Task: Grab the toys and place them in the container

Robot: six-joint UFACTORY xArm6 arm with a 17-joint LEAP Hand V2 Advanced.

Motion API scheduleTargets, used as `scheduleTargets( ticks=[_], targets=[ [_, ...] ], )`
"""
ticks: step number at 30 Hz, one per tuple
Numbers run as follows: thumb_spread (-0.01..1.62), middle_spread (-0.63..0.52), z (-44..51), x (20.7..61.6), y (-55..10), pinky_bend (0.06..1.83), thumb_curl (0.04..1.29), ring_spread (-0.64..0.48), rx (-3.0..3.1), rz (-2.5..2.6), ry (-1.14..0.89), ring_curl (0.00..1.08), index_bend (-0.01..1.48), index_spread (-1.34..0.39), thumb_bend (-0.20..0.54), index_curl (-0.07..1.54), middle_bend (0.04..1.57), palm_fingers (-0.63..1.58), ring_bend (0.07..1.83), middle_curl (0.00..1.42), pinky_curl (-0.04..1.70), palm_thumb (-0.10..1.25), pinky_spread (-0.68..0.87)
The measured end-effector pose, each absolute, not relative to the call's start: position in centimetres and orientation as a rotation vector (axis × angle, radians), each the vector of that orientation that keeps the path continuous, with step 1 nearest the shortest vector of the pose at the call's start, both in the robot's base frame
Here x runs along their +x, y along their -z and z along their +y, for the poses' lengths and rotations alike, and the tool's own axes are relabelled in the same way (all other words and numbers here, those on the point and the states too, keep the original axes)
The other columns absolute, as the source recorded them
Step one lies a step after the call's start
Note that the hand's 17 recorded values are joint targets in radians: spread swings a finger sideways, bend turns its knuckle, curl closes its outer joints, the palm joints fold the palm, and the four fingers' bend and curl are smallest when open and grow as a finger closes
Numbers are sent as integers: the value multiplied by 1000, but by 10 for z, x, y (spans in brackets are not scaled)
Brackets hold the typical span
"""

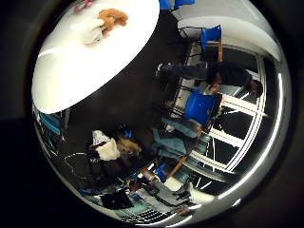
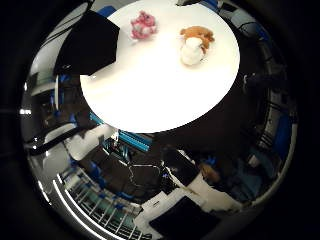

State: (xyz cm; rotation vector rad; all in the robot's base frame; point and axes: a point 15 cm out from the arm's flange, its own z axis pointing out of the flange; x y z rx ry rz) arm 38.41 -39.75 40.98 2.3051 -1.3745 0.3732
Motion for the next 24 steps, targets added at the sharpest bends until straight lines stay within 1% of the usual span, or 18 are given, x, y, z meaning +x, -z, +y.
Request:
scheduleTargets(
  ticks=[7, 10, 12, 15, 19, 24],
  targets=[
    [1061, -3, -394, 413, -411, 450, 296, 173, 2325, -1319, -482, 260, 155, -398, -23, 252, 195, 47, 301, 323, 316, 578, 385],
    [1060, -2, -384, 440, -418, 445, 295, 173, 2344, -1257, -587, 261, 157, -399, -23, 254, 193, 43, 297, 322, 314, 578, 381],
    [1057, -2, -381, 453, -417, 446, 297, 173, 2354, -1224, -622, 262, 153, -397, -22, 254, 194, 42, 297, 321, 314, 582, 380],
    [1053, -2, -379, 456, -399, 449, 298, 173, 2373, -1203, -600, 264, 154, -396, -24, 254, 190, 38, 300, 319, 315, 582, 379],
    [1045, -2, -382, 471, -389, 457, 301, 173, 2387, -1166, -640, 266, 154, -396, -25, 253, 191, 28, 303, 316, 315, 576, 380],
    [1038, -2, -386, 479, -357, 464, 299, 174, 2406, -1153, -581, 268, 157, -396, -28, 255, 190, 23, 307, 314, 314, 560, 380]
  ],
)
